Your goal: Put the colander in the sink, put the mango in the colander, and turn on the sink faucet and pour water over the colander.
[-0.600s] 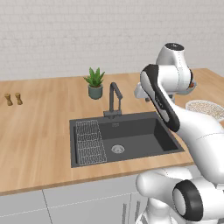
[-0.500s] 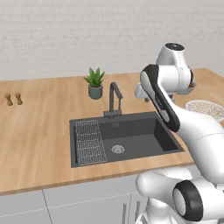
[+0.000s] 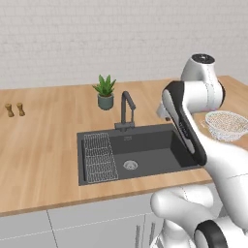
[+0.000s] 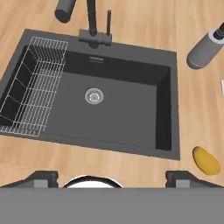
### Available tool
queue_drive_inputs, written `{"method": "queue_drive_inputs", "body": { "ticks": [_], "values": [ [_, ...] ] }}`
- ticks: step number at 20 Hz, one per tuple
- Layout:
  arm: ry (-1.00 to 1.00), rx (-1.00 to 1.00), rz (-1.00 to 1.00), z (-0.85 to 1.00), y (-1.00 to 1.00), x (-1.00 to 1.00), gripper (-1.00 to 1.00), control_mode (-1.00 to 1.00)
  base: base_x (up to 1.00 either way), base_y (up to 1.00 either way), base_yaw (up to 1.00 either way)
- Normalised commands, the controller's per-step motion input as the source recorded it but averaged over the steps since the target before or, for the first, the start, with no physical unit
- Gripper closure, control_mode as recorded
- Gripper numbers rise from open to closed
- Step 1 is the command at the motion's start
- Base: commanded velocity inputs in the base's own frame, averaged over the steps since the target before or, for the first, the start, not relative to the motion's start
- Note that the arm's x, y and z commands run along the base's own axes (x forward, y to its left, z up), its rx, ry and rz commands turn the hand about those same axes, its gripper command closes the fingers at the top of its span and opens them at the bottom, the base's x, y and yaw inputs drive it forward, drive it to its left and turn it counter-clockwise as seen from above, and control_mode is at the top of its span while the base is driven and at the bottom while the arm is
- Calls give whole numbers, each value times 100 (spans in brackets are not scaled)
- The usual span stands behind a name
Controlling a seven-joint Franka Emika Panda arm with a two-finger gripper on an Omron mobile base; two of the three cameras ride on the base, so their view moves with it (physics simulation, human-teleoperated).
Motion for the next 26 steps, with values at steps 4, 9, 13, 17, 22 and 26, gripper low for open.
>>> {"method": "queue_drive_inputs", "body": {
  "ticks": [4,9,13,17,22,26],
  "values": [
    [0,-21,33,-18,-58,-35,-100,-100,0,0,0],
    [0,-22,29,-26,-62,-25,-100,-100,0,0,0],
    [8,-9,20,-22,-73,-4,-100,-100,0,0,0],
    [8,-6,1,-24,-76,-2,-100,-100,0,0,0],
    [6,-1,-6,-16,-77,4,-100,-100,0,0,0],
    [5,-4,-12,-18,-71,20,-100,-100,0,0,0]
  ]
}}
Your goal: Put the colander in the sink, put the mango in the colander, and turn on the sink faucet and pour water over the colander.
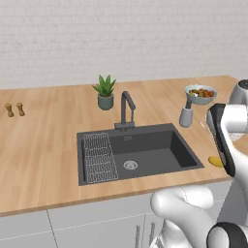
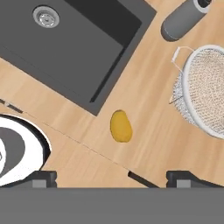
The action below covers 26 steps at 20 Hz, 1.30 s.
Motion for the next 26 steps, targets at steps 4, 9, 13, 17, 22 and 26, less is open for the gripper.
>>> {"method": "queue_drive_inputs", "body": {
  "ticks": [4,9,13,17,22,26],
  "values": [
    [1,-13,-7,-32,-52,53,-100,-100,0,0,0],
    [0,-9,0,-38,-46,72,-100,-100,0,0,0],
    [14,0,0,-23,-47,80,-100,-100,0,0,0],
    [28,0,0,-8,-40,79,-100,-100,0,0,0],
    [24,0,0,-14,-33,62,-100,-100,0,0,0],
    [10,0,0,-27,-31,37,-100,-100,0,0,0]
  ]
}}
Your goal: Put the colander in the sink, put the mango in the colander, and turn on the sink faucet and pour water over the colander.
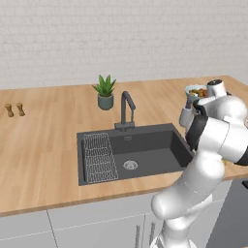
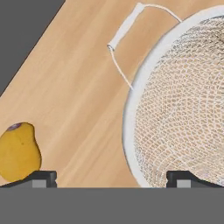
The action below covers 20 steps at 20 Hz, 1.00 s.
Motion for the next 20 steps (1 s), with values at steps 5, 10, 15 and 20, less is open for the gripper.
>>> {"method": "queue_drive_inputs", "body": {
  "ticks": [5,10,15,20],
  "values": [
    [0,0,0,-39,-22,15,-100,-100,0,0,0],
    [0,0,0,-40,-12,21,-100,-100,0,0,0],
    [0,0,0,-32,-6,31,-100,-100,0,0,0],
    [-8,0,0,-31,-1,3,-100,-100,0,0,0]
  ]
}}
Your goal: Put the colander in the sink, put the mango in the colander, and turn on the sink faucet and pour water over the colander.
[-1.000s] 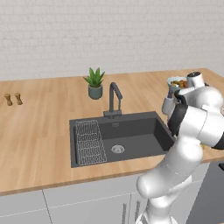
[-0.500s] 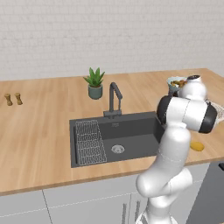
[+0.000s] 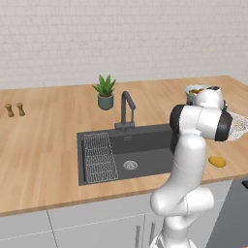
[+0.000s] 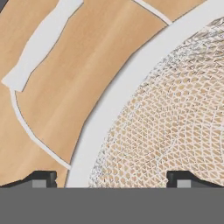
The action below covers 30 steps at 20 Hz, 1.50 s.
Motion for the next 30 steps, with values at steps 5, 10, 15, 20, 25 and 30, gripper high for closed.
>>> {"method": "queue_drive_inputs", "body": {
  "ticks": [5,10,15,20,25,30],
  "values": [
    [-14,0,0,-35,0,0,100,-100,0,0,0],
    [-20,0,-3,-35,0,-17,100,-100,0,0,0],
    [-10,-4,-8,-46,3,-26,100,-100,0,0,0],
    [1,-1,-4,-4,1,-12,100,-100,0,0,0],
    [-2,0,8,72,5,-35,100,-100,0,0,0],
    [-3,0,10,76,5,-83,100,-100,0,0,0]
  ]
}}
